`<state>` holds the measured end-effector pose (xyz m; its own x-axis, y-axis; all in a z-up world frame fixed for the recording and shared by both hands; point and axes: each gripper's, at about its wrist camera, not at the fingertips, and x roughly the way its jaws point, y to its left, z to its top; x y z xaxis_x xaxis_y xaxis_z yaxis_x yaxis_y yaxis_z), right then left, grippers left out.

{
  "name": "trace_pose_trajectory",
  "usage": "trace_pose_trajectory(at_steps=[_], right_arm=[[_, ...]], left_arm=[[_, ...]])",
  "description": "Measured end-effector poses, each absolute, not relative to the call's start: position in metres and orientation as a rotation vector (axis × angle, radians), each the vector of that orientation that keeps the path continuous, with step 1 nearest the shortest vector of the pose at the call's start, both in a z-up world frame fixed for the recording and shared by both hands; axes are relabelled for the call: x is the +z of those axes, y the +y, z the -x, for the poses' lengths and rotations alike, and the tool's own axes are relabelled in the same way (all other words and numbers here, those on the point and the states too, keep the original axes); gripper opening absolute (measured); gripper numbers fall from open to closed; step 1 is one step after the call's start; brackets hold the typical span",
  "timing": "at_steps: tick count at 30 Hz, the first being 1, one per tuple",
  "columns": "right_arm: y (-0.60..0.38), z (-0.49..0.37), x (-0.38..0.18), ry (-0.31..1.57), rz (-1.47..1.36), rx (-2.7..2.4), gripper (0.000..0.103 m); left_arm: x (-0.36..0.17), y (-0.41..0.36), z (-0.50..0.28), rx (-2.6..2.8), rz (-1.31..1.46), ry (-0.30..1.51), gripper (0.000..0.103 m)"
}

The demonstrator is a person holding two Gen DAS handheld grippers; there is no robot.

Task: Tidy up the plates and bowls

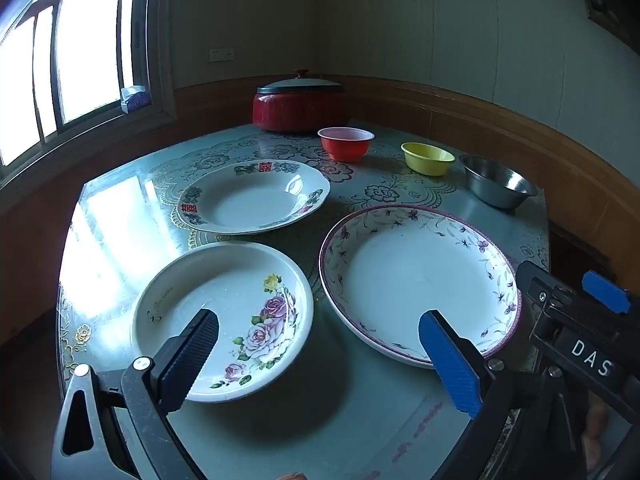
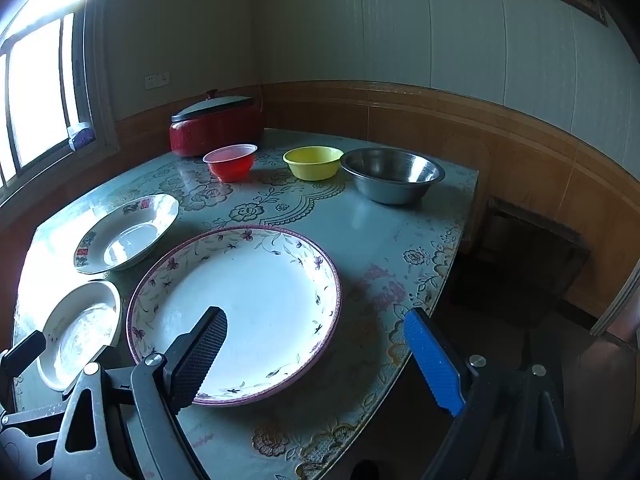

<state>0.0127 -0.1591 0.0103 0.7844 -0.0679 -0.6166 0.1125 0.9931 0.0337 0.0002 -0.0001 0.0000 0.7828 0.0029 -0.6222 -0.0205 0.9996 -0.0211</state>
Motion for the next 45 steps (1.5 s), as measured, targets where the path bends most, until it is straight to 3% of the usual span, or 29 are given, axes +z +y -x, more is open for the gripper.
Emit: trace_pose_trajectory(at_steps=[45], right_arm=[[-0.154, -0.010, 0.012, 0.657, -0.061, -0.066, 0.092]], left_arm=[[0.002, 0.008, 0.002, 0.036, 0.041, 0.684, 0.102]])
